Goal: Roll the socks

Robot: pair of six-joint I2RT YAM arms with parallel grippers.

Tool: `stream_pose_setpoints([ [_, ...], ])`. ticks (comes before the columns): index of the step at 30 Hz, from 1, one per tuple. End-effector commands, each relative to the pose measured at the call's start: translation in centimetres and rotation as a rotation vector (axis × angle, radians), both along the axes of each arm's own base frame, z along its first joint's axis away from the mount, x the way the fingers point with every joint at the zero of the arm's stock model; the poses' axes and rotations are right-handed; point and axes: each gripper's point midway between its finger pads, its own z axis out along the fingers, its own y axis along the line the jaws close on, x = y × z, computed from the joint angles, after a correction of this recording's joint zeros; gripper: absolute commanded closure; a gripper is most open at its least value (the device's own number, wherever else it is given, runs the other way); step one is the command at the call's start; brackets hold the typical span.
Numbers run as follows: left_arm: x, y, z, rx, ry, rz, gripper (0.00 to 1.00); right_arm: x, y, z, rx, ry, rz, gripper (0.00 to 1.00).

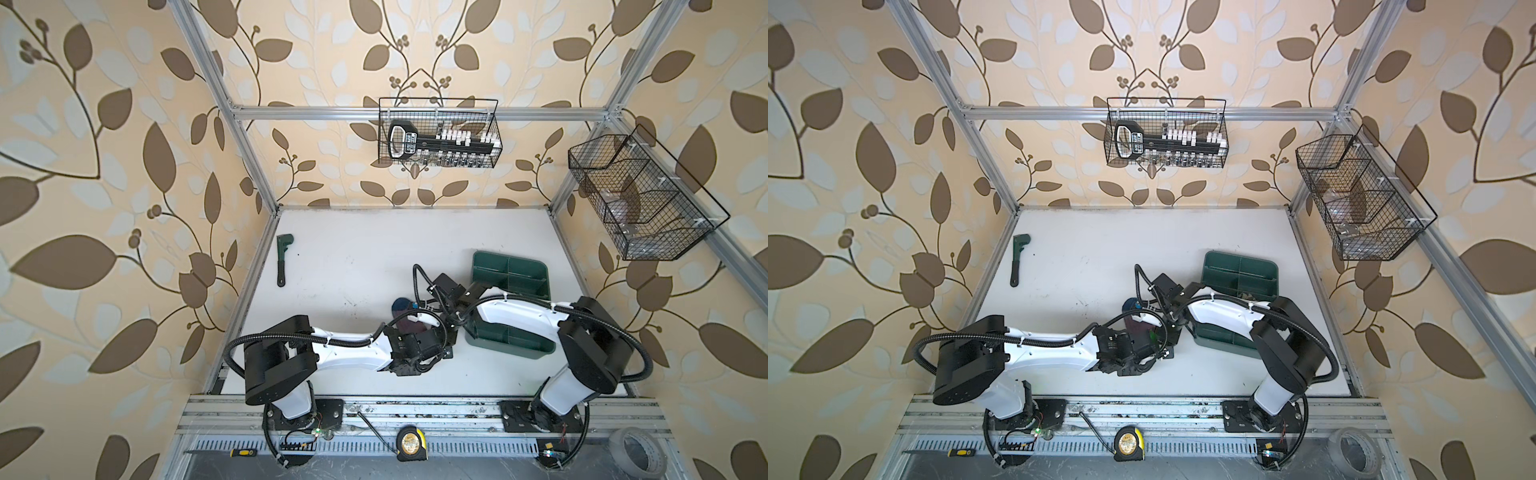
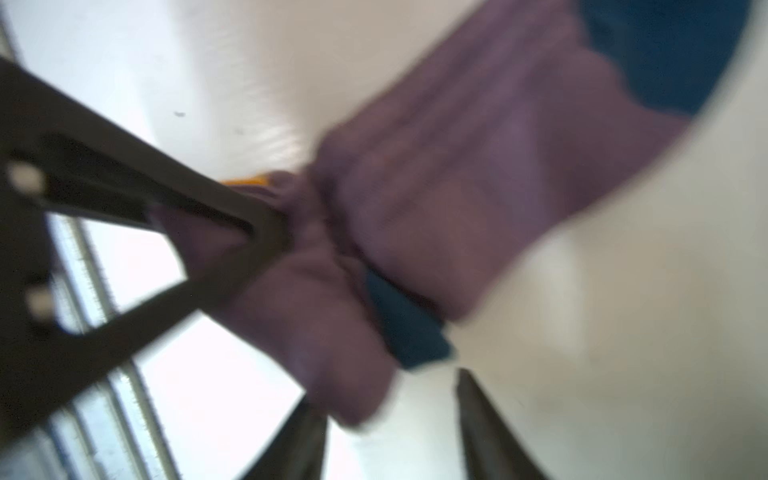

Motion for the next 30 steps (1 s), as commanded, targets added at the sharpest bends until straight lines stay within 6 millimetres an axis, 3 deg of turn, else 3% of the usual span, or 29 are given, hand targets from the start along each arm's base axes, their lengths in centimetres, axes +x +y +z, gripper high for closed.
stream_pose_setpoints([
  [1,-1.4,0.6,-1.2,0.003,0.146,0.046,1.00,2.6,-1.9,4.8,0.100,-0.130,-0.162,0.45],
  [4,-1.7,0.6,-1.3,0.002,0.196,0.040,1.00,6.1,-5.5,11.2,0.254,-0.327,-0.387,0.43],
  [6,-1.8,0.8,-1.4,0.006,0.246,0.046,1.00,7.2,-8.2,15.7,0.360,-0.451,-0.508,0.43],
  [9,-1.7,1.1,-1.9,0.031,0.325,0.068,1.00,6.0,-10.5,22.3,0.499,-0.642,-0.525,0.39],
  [12,-2.2,1.0,-2.2,0.036,0.464,0.094,1.00,2.2,-9.4,25.9,0.589,-0.787,-0.308,0.29],
  [15,-2.2,1.0,-2.1,0.046,0.588,0.114,1.00,-1.5,-7.6,24.5,0.531,-0.869,-0.042,0.29],
  [22,-1.0,1.1,-2.4,0.024,0.790,0.205,1.00,-5.9,-4.9,12.2,-0.045,-0.911,0.380,0.30],
  [25,-0.5,1.0,-2.5,0.006,0.818,0.223,1.00,-6.4,-2.7,9.4,-0.162,-0.984,0.446,0.28],
  [30,0.0,1.0,-2.7,-0.001,0.843,0.248,1.00,-5.9,1.7,5.4,-0.097,-0.984,0.487,0.28],
])
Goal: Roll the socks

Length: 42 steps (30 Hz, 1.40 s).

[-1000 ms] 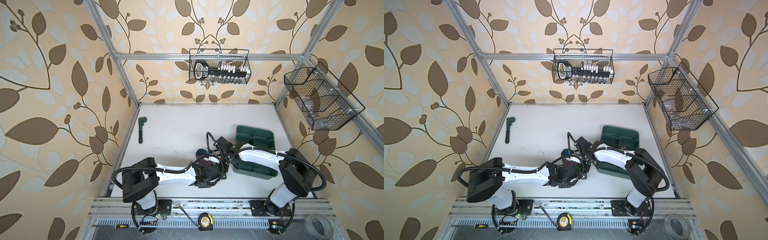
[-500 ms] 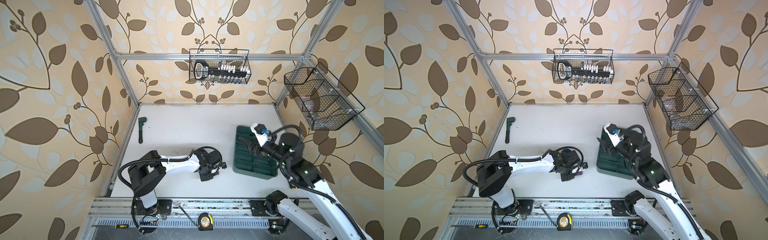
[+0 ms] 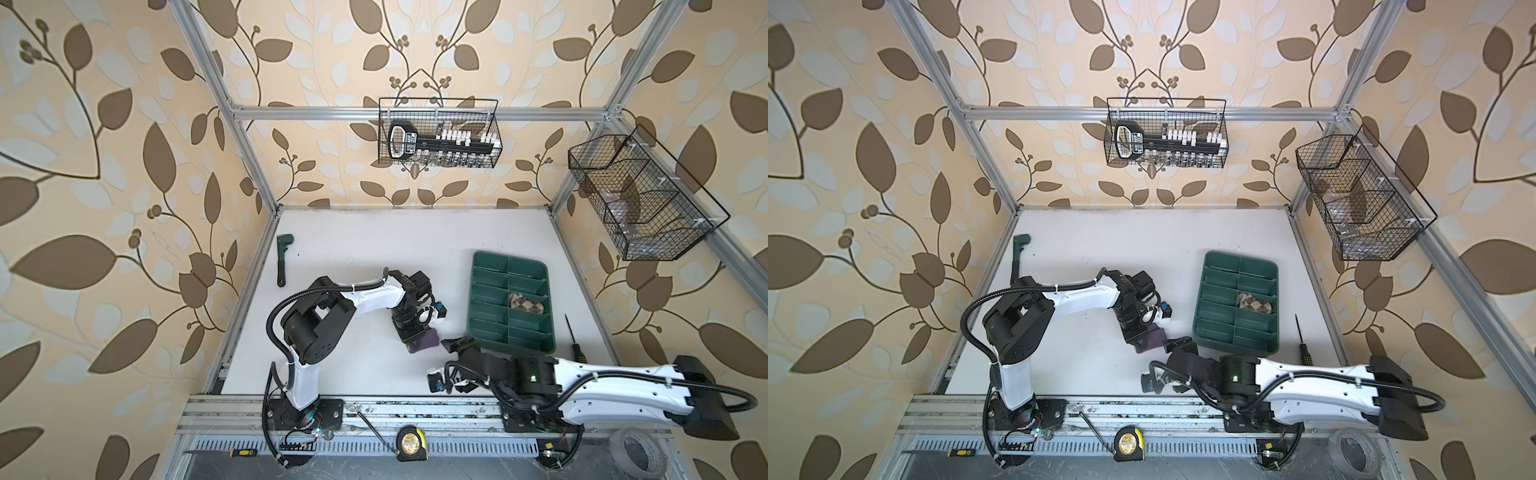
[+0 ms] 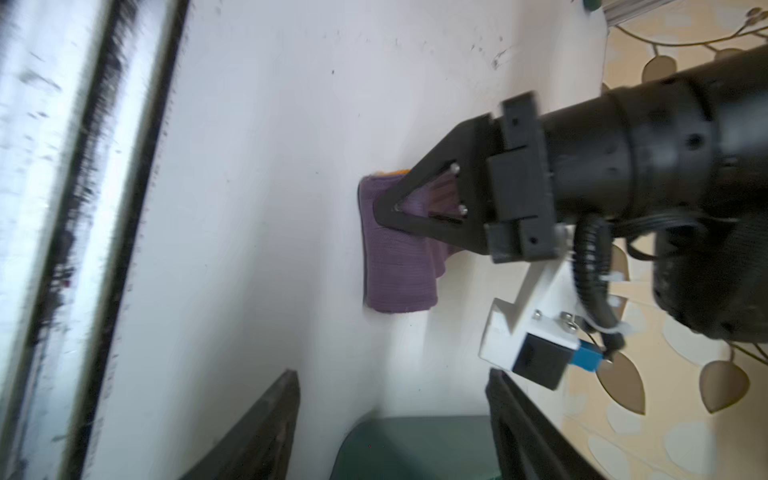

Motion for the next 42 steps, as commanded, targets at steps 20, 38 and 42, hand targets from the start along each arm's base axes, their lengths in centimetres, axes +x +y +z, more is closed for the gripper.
stream_pose_setpoints([
  [20,-1.2,1.3,-0.4,0.046,0.047,0.009,0.99,4.7,3.0,-8.9,-0.136,0.149,-0.056,0.78],
  [38,3.4,12.7,19.9,-0.249,-1.025,0.447,0.32,-1.8,-0.3,-9.9,-0.369,0.733,-0.230,0.76],
  [42,2.0,14.3,21.1,-0.331,-1.019,0.560,0.09,-1.2,1.0,-10.0,-0.388,0.757,-0.207,0.76],
])
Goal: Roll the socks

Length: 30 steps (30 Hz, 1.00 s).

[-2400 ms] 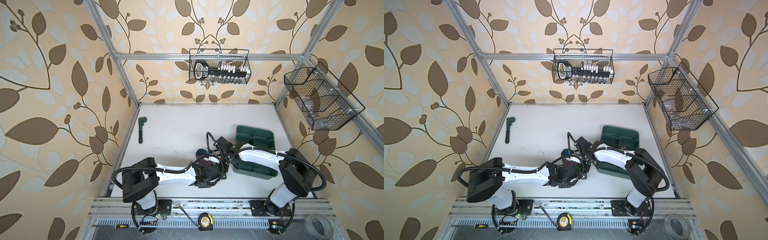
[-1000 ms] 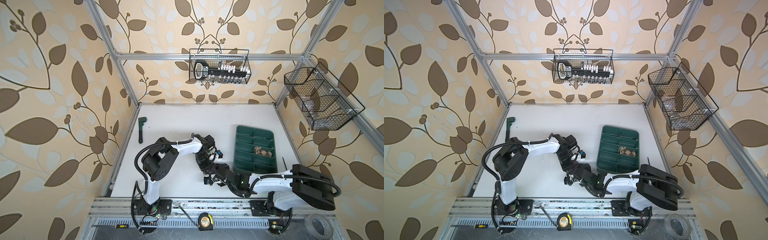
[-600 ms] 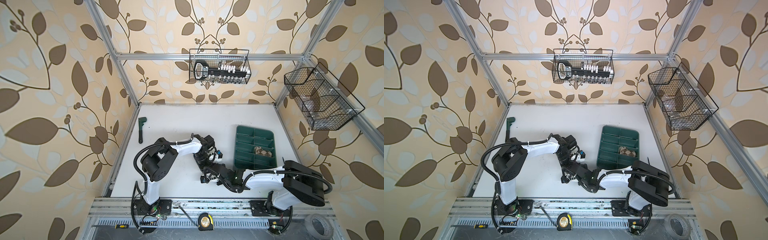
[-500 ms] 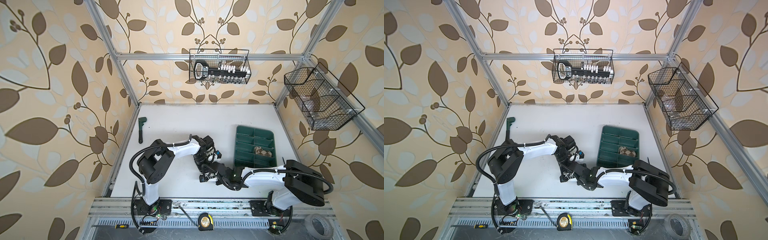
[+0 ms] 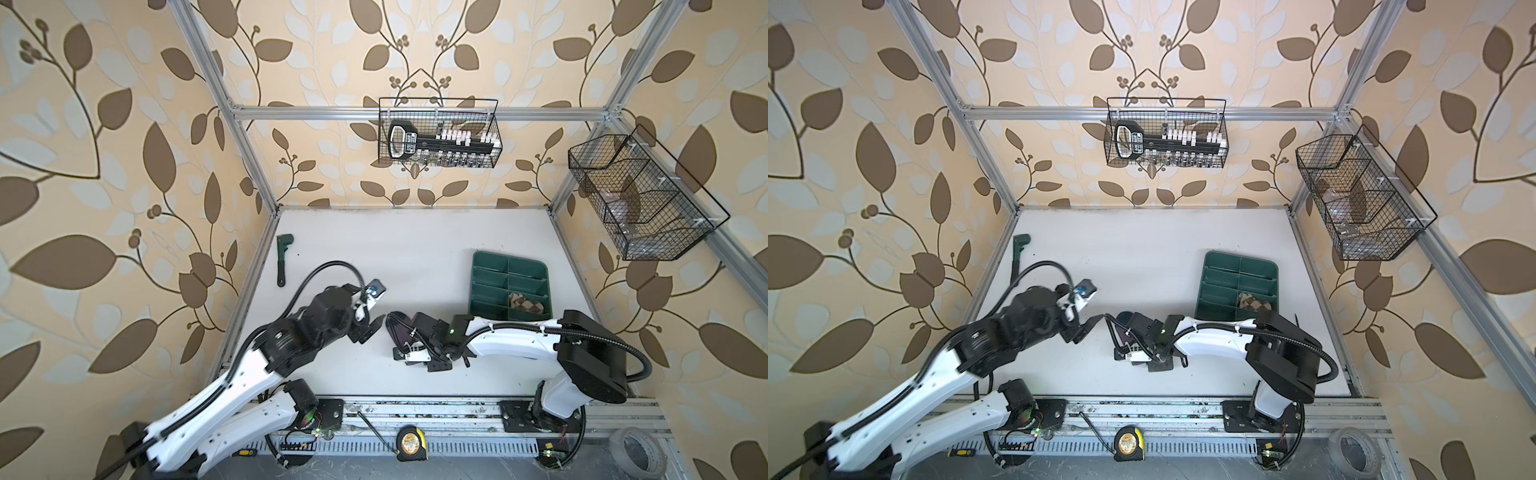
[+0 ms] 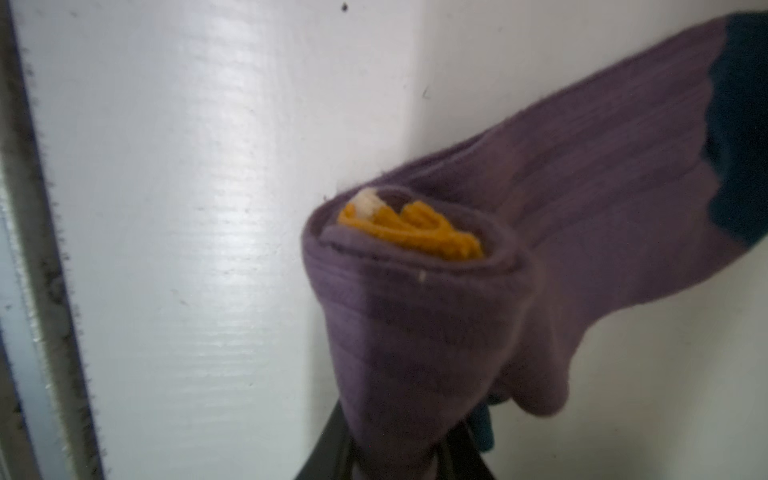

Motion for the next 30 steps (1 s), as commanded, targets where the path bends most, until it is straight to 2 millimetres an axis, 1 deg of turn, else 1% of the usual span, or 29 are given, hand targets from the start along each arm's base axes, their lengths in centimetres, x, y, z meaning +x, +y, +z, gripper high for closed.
stream_pose_setpoints([
  [1,0.9,1.0,-2.0,-0.003,0.083,0.126,0.09,-3.2,-2.6,-2.6,-0.143,0.188,0.020,0.76],
  [3,1.4,0.3,-4.0,0.018,0.216,0.185,0.11,-3.0,-2.1,-2.7,-0.137,0.189,0.025,0.76],
  [5,2.1,-1.3,-6.3,0.042,0.347,0.210,0.13,-2.9,-1.8,-2.8,-0.128,0.185,0.028,0.76],
  [8,3.7,-2.8,-9.6,0.095,0.477,0.294,0.16,-2.9,-1.9,-2.8,-0.121,0.176,0.022,0.77],
  [9,4.2,-3.2,-10.5,0.111,0.507,0.325,0.16,-2.9,-2.1,-2.7,-0.114,0.170,0.017,0.76],
  [11,4.8,-4.5,-11.9,0.129,0.568,0.326,0.19,-2.8,-2.4,-2.5,-0.099,0.148,0.011,0.76],
  [14,5.4,-6.3,-13.7,0.141,0.638,0.318,0.26,-2.5,-2.8,-2.2,-0.069,0.106,0.001,0.77],
  [15,5.7,-6.5,-15.0,0.168,0.662,0.332,0.29,-2.3,-2.8,-2.0,-0.059,0.091,-0.005,0.76],
  [20,6.9,-6.7,-18.7,0.273,0.717,0.410,0.42,-1.9,-2.7,-1.6,-0.032,0.060,-0.010,0.76],
  [22,7.2,-6.7,-19.7,0.301,0.733,0.429,0.47,-1.7,-2.7,-1.5,-0.028,0.058,-0.023,0.76],
  [23,7.4,-6.6,-19.9,0.309,0.732,0.446,0.50,-1.5,-2.8,-1.5,-0.028,0.059,-0.033,0.76],
  [24,7.4,-6.6,-19.9,0.302,0.729,0.452,0.50,-1.4,-3.0,-1.5,-0.030,0.061,-0.047,0.76],
  [26,7.2,-6.8,-19.9,0.269,0.731,0.439,0.48,-1.3,-3.3,-1.6,-0.028,0.066,-0.066,0.76],
  [28,6.8,-6.7,-20.1,0.275,0.749,0.446,0.48,-1.1,-3.5,-1.7,-0.018,0.063,-0.088,0.76],
  [30,6.3,-6.7,-20.3,0.278,0.783,0.449,0.50,-0.7,-3.8,-1.7,-0.014,0.059,-0.117,0.76],
])
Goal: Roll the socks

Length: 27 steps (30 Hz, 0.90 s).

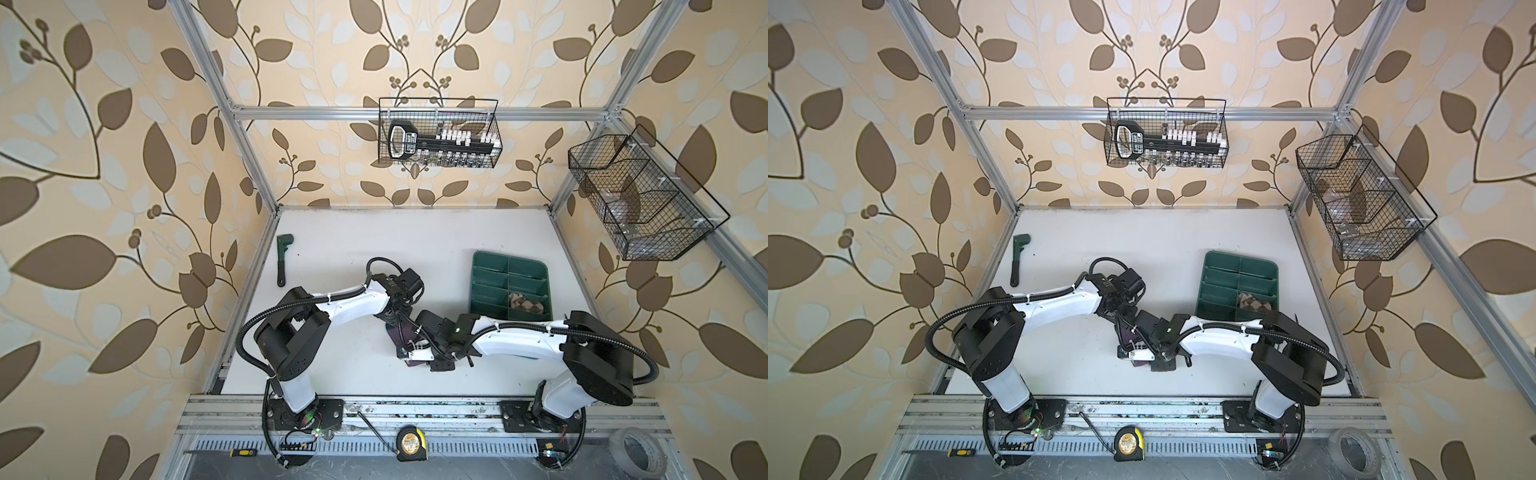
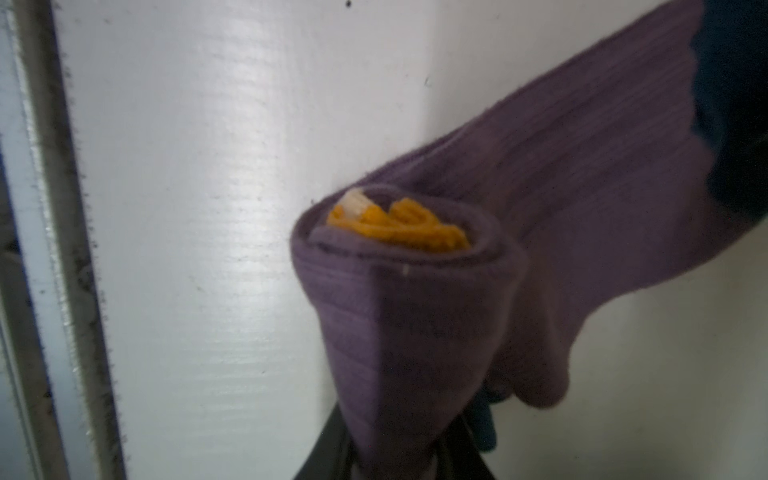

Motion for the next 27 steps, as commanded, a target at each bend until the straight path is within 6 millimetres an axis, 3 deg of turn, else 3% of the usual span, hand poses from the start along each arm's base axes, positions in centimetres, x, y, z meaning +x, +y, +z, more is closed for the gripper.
stream_pose_setpoints([
  [1,-0.5,0.0,0.8,-0.021,0.021,0.042,0.51,-0.5,-2.9,-1.7,-0.079,0.058,-0.087,0.76],
  [6,-0.5,1.1,2.6,-0.029,-0.034,0.099,0.51,0.0,-3.2,-2.1,-0.082,0.067,-0.131,0.76],
  [9,-0.5,1.6,2.6,-0.016,-0.046,0.105,0.52,0.0,-3.2,-2.2,-0.086,0.071,-0.135,0.76],
  [21,3.3,0.0,-2.8,0.058,0.016,0.116,0.55,-1.1,-2.6,-1.3,-0.071,0.054,-0.083,0.76],
  [27,4.1,-1.5,-5.2,0.060,0.062,0.104,0.57,-1.6,-1.1,-0.8,-0.061,0.026,-0.032,0.76],
])
